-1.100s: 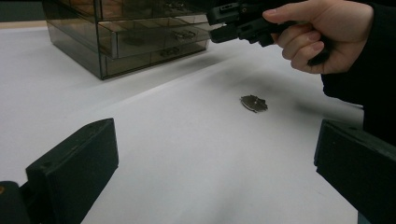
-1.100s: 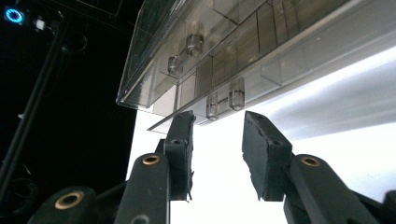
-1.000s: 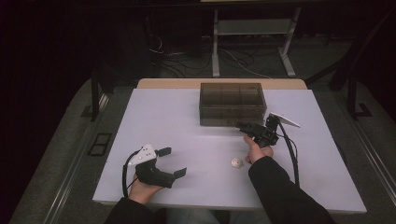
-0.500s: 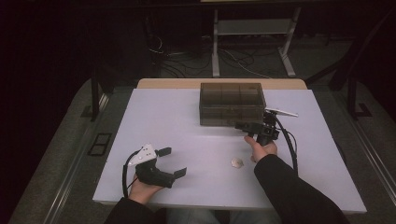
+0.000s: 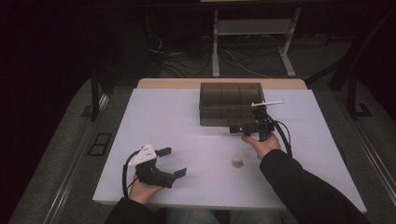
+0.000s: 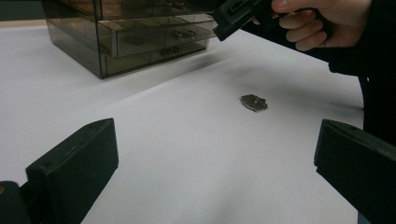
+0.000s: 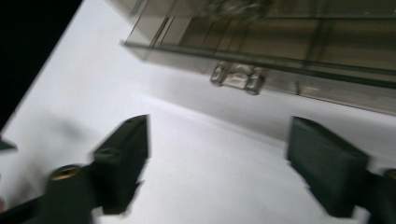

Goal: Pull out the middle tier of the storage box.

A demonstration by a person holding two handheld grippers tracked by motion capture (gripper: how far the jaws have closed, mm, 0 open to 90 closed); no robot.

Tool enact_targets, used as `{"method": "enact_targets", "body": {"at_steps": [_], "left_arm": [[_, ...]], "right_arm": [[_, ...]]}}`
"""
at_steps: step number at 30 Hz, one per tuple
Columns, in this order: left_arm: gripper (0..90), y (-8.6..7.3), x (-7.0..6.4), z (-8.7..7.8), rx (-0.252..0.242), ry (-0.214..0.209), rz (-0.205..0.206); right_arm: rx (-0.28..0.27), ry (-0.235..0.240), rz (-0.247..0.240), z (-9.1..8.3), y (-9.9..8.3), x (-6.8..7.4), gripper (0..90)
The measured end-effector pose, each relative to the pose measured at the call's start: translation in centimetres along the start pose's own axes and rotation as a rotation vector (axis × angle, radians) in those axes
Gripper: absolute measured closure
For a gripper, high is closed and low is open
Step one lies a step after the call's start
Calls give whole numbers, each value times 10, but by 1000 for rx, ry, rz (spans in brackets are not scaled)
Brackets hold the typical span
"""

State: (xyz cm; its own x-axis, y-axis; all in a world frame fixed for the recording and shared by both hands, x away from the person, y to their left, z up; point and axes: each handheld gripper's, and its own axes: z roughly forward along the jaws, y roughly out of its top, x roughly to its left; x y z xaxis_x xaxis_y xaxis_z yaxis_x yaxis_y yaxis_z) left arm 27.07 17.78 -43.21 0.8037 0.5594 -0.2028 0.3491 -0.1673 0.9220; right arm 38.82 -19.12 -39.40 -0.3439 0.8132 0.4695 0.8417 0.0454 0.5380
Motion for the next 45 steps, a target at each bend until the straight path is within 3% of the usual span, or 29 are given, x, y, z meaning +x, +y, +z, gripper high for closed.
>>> {"method": "enact_targets", "body": {"at_steps": [3,5,9,11,13,16,25,31,36,40,42,45], "left_arm": [[0,0,0,0,0,-1,0],[0,0,0,0,1,-1,-1],[0,0,0,0,0,-2,-2],[0,0,0,0,0,-1,-1],[0,0,0,0,0,-2,-2],[0,0,0,0,0,-2,-2],[0,0,0,0,0,-3,-2],[0,0,0,0,-1,-5,-2],[0,0,0,0,-4,-4,-2],[0,0,1,0,-4,-5,-2],[0,0,0,0,-6,-7,-3],[0,0,0,0,-5,-8,-2]], "right_arm": [[39,-14,-74,0,4,5,176],[64,-19,-121,0,7,9,97],[94,-10,-232,-1,11,14,96],[102,-11,-282,-1,13,16,5],[126,-13,-318,-1,16,17,5],[119,-35,-413,-4,20,20,6],[138,28,-611,-12,37,27,32],[171,39,-718,-11,47,26,32],[180,115,-818,-9,50,24,33],[199,158,-841,-5,52,23,32],[194,164,-837,-2,53,22,32],[178,155,-869,2,55,20,32]]}}
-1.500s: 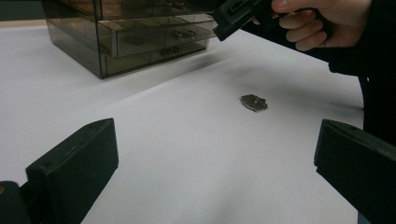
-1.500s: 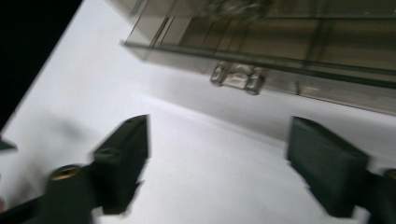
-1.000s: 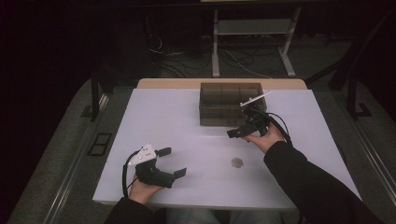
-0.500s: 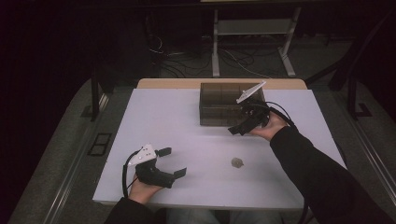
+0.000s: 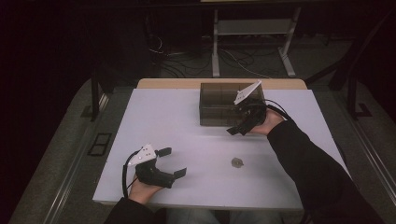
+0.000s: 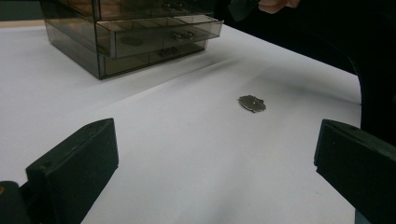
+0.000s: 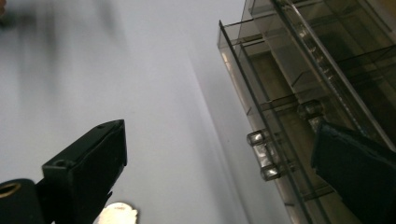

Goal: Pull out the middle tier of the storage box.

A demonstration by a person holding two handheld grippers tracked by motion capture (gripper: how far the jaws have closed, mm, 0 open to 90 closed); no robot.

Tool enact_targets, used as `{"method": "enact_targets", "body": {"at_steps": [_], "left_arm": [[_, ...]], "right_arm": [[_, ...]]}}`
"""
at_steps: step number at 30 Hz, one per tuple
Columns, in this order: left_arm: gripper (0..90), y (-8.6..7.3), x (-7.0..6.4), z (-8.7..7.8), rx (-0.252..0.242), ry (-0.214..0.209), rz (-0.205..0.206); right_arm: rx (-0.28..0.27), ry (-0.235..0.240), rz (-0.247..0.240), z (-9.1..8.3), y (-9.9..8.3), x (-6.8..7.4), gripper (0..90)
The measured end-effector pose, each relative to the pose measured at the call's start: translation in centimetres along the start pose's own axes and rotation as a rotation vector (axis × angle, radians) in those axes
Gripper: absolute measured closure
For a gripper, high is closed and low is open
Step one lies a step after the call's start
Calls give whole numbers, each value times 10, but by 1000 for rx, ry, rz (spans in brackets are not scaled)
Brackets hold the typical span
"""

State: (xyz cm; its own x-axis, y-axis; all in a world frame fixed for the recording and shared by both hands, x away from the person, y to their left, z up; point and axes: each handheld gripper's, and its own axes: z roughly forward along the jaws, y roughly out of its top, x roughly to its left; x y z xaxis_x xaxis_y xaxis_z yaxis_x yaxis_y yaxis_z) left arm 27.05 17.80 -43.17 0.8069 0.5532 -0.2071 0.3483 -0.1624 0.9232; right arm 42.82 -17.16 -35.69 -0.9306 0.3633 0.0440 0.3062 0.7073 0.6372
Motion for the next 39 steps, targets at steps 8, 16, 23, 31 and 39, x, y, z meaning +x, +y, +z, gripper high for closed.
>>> {"method": "enact_targets", "body": {"at_steps": [8,16,23,31,39], "left_arm": [[0,0,0,0,0,-1,1],[0,0,0,0,-1,-2,-1],[0,0,0,0,-1,-2,0],[0,0,0,0,-1,-3,-2],[0,0,0,0,-1,-3,-2]], "right_arm": [[-49,-31,-13,3,-6,-10,103],[-77,-36,-50,5,-7,-12,231],[-59,-40,-78,12,-6,-11,359],[-15,-63,-101,19,-10,-13,469],[-1,-66,-87,22,-12,-17,574]]}}
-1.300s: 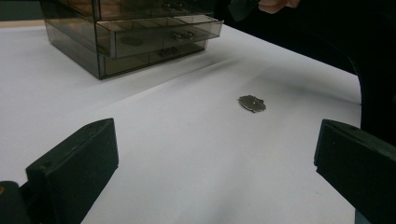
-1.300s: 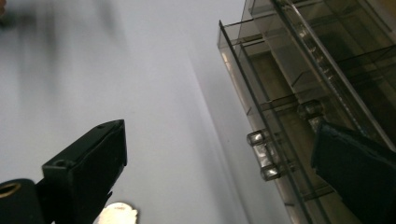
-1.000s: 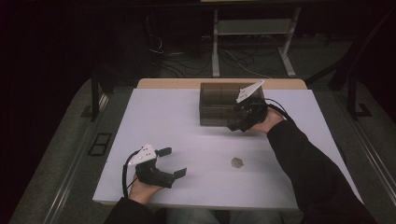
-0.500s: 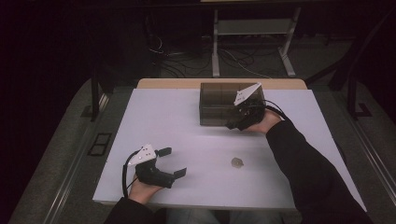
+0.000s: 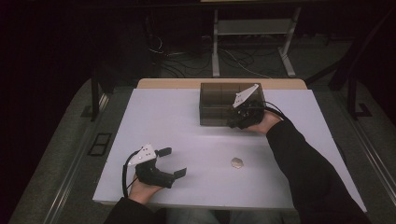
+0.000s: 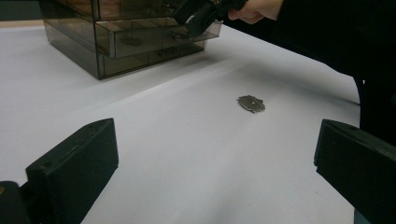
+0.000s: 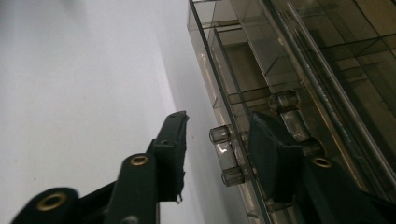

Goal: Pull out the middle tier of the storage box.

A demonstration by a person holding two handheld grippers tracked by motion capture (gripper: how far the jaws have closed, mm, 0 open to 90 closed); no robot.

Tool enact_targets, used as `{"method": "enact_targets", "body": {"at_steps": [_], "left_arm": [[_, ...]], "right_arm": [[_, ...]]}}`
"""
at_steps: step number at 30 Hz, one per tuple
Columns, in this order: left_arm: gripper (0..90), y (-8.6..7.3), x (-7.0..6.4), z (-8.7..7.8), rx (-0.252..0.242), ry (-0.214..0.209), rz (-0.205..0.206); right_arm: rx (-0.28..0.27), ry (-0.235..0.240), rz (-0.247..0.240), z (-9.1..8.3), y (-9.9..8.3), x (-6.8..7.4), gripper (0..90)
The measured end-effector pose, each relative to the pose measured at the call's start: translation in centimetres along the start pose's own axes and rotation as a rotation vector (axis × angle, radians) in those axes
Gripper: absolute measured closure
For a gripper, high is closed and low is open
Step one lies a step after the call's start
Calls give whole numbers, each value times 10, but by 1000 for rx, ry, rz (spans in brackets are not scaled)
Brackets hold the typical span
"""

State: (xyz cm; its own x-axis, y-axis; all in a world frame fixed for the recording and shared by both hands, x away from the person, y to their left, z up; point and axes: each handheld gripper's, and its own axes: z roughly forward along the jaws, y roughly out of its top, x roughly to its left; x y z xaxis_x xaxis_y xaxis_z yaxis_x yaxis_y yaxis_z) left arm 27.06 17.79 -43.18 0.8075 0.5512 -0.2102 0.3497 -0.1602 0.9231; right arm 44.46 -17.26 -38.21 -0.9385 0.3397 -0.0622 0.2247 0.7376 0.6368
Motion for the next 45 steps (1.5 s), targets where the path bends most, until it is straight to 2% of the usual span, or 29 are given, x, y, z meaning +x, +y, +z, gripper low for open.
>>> {"method": "enact_targets", "body": {"at_steps": [8,20,31,34,39,41,45], "left_arm": [[0,0,0,0,2,-1,1],[0,0,0,0,5,-2,1],[0,0,0,0,4,-3,1],[0,0,0,0,4,-3,1],[0,0,0,1,8,-2,3],[0,0,0,1,8,-2,4],[0,0,0,1,9,-2,3]], "right_arm": [[-25,33,30,1,-4,-10,695],[-34,53,42,6,-7,-17,775],[-37,83,37,9,-9,-21,807],[-38,92,55,8,-9,-19,808],[-32,93,35,7,-11,-20,811],[-32,103,48,7,-12,-19,811],[-32,104,37,5,-12,-16,816]]}}
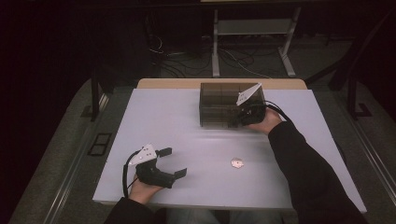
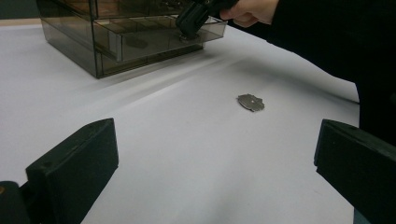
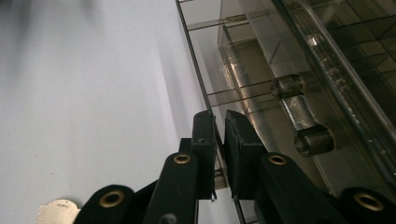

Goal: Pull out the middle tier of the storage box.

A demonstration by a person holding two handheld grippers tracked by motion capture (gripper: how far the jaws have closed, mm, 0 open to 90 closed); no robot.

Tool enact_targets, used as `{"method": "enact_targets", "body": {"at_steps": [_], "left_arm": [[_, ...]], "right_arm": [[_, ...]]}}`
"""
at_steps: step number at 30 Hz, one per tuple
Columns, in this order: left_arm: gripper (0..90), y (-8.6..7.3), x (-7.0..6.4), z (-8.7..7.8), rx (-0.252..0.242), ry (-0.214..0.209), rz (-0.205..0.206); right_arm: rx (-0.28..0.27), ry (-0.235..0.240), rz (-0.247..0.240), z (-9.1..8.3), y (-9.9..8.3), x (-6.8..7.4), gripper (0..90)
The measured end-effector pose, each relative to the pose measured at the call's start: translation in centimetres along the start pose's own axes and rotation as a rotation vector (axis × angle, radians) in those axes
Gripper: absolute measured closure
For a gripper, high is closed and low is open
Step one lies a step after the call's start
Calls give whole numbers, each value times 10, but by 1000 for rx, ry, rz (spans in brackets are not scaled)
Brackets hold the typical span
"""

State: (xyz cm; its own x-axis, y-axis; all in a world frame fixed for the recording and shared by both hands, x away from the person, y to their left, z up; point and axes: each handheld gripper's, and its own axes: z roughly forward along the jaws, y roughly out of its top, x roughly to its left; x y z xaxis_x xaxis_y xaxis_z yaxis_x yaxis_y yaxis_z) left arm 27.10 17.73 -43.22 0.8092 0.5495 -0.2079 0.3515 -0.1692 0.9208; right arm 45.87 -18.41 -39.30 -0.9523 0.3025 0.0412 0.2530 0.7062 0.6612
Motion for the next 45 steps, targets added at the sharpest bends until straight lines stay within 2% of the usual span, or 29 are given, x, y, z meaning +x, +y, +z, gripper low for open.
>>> {"method": "enact_targets", "body": {"at_steps": [8,13,14,15,22,29,30,31,45], "left_arm": [[0,0,0,0,0,2,-1],[0,0,0,0,-2,0,-2],[0,0,0,0,-4,-2,-4],[0,0,0,0,-6,-4,-6],[0,0,1,0,-10,-6,-12],[0,0,0,0,-8,-9,-10],[0,0,1,0,-9,-9,-11],[0,0,1,0,-9,-8,-11],[0,0,1,0,-9,-8,-11]], "right_arm": [[-8,-6,-43,2,-2,7,831],[-12,-5,-42,2,-3,9,831],[-15,3,-28,2,-3,10,831],[-12,-4,-43,1,-4,9,831],[-23,8,-39,0,-7,11,830],[-35,14,-31,-1,-10,14,833],[-39,24,-16,-1,-10,16,834],[-36,18,-28,-1,-11,15,834],[-34,28,-27,-2,-13,21,836]]}}
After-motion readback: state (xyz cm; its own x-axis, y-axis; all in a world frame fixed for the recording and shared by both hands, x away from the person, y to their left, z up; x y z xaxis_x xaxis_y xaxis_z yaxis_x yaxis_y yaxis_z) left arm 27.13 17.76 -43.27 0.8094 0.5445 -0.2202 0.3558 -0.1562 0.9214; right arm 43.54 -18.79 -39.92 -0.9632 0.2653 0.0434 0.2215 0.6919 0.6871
